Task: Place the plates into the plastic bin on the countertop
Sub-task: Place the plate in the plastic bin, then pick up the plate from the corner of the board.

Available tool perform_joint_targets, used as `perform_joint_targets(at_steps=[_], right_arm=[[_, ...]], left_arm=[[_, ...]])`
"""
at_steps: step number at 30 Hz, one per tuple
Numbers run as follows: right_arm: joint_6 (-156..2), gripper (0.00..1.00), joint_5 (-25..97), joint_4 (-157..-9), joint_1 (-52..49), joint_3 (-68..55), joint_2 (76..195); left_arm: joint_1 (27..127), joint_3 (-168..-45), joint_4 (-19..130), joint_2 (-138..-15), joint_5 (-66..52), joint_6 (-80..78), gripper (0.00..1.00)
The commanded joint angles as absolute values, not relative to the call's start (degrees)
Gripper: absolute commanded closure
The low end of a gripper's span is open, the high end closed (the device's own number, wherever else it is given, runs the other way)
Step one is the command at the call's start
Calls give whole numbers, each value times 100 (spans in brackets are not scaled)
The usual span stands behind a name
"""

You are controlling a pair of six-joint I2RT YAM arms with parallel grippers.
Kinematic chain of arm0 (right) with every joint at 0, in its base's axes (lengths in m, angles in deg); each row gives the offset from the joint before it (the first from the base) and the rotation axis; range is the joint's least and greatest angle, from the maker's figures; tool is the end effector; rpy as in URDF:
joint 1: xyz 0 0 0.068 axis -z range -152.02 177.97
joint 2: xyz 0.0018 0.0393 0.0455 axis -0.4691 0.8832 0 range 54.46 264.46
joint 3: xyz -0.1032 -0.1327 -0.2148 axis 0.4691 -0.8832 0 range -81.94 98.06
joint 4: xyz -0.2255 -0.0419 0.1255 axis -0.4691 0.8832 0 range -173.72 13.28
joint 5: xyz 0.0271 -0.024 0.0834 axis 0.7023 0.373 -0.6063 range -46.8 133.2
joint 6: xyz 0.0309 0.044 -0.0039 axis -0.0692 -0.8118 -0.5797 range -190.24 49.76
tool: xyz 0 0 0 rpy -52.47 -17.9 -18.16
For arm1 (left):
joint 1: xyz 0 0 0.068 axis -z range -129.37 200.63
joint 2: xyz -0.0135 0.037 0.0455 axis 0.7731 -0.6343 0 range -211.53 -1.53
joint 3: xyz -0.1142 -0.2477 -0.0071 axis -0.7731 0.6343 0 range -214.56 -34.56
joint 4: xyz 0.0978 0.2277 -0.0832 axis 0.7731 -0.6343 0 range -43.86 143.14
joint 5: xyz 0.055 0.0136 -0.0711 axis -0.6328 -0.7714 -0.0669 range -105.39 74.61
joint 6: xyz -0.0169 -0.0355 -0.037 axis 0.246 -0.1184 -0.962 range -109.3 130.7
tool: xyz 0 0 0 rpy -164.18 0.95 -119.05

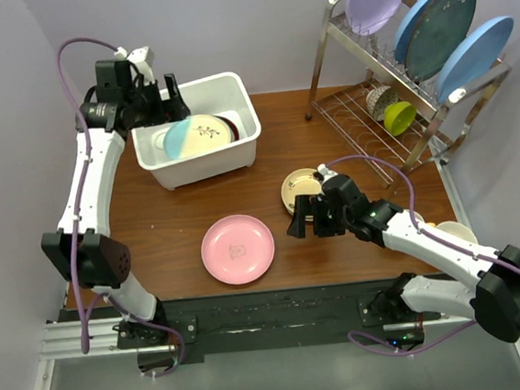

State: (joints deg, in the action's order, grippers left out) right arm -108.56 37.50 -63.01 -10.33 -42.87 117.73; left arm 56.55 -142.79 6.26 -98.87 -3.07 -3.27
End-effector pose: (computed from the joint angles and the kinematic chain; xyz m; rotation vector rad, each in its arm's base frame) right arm 0.1759 0.1433 0.2263 -0.0511 2.4833 0.7362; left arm 0.3682 -0.0458 0.4166 -0.0340 2.2150 -0.4298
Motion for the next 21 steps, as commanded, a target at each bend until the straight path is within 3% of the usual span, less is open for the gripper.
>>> perform_joint_targets(at_steps=[1, 21], right_arm=[[-10952, 1, 3485, -6658, -1052, -4335, 11818], [-11269, 4, 2843, -7581, -1289, -4511, 12635]], left_arm=[[5635, -13899, 1103, -9260, 333, -678, 4], [5670, -10929, 1991, -7194, 1036, -1408, 4]])
